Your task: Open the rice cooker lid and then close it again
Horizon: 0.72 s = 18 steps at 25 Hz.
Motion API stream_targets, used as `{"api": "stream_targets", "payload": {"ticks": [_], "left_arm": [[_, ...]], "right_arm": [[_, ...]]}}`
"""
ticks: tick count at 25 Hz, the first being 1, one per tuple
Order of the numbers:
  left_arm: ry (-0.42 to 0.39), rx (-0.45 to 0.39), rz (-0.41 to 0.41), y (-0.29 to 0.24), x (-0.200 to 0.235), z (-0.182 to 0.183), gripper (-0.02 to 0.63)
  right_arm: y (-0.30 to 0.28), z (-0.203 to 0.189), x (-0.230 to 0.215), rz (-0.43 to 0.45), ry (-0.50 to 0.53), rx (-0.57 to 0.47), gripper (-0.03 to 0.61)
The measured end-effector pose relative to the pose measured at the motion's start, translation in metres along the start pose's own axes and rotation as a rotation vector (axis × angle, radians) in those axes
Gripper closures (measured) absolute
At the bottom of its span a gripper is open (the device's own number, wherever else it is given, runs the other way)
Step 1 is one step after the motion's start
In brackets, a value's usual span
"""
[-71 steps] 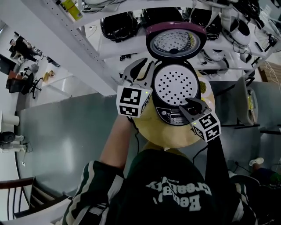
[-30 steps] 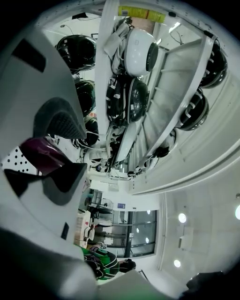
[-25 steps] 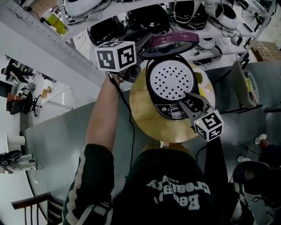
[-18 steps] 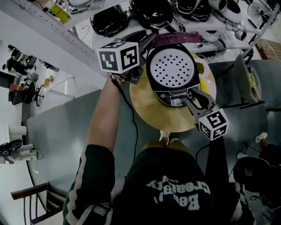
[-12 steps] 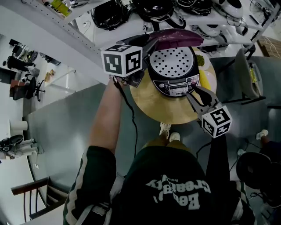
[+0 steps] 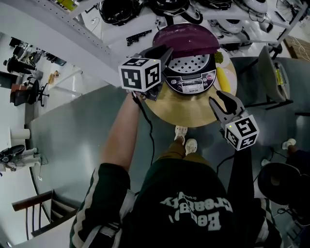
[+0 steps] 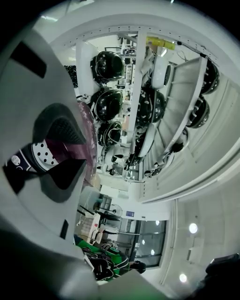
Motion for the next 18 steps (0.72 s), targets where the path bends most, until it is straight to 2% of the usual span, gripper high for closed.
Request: {"api": "stream_targets", "payload": {"ticks": [8,18], "left_arm": [[0.011,0.016,0.02,-0.001,-0.007,-0.036,0.512],[0.008,0.095,0.037,-0.012,-0.008,-0.069,0.532]], "right_arm": [[0.003,-0.011,-0.001,0.005,0.023,0.025,0.433],[-0.002,-0.003,-0.005,0.002,0.05,0.032,0.434]]}}
Point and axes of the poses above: the fingertips, and each gripper's own axes: y backward along the fingers, x to its left, z out of its top, the point moved 9 cm from there along y, backward along the fingers, and after that the axes turned 1 degree about x, right-handed, at the moved point
